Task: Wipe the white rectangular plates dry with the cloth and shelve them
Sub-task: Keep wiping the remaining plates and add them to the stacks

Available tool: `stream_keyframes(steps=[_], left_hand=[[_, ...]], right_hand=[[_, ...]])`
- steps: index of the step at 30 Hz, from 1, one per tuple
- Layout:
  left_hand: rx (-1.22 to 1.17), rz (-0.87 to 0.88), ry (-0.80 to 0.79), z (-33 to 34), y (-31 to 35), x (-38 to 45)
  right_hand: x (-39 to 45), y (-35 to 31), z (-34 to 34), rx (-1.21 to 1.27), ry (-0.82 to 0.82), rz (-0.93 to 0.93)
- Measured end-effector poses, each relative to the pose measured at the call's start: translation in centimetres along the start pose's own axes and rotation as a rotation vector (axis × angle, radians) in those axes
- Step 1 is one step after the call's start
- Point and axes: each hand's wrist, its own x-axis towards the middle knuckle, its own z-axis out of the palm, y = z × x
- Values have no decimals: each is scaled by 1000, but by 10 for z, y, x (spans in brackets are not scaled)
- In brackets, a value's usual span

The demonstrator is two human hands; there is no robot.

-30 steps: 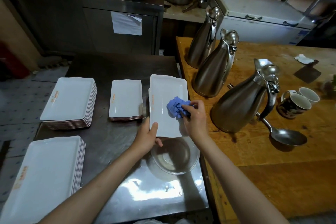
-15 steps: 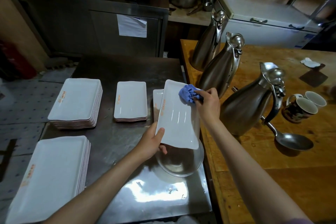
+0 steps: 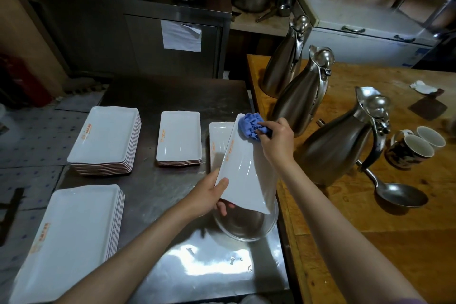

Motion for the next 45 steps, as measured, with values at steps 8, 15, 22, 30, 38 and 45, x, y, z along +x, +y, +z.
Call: stream_keyframes(steps=[8, 15, 22, 30, 38, 45], left_hand=[[-22, -15, -4, -1, 0, 0], [-134, -41, 54, -1, -4, 4], [-163, -43, 88, -6, -5, 7], [-202, -75, 153, -4, -7, 12], [-268, -86, 187, 3, -7, 11], [-303, -66, 216, 1, -15, 12]], right_hand=[[-2, -13, 3, 38, -118, -8], [-23, -18, 1, 53, -335, -94], [-57, -19, -1, 68, -446, -180], [-79, -12, -5, 69, -502, -194], [-79, 2, -6, -19, -502, -269], [-88, 10, -12, -169, -379, -370]])
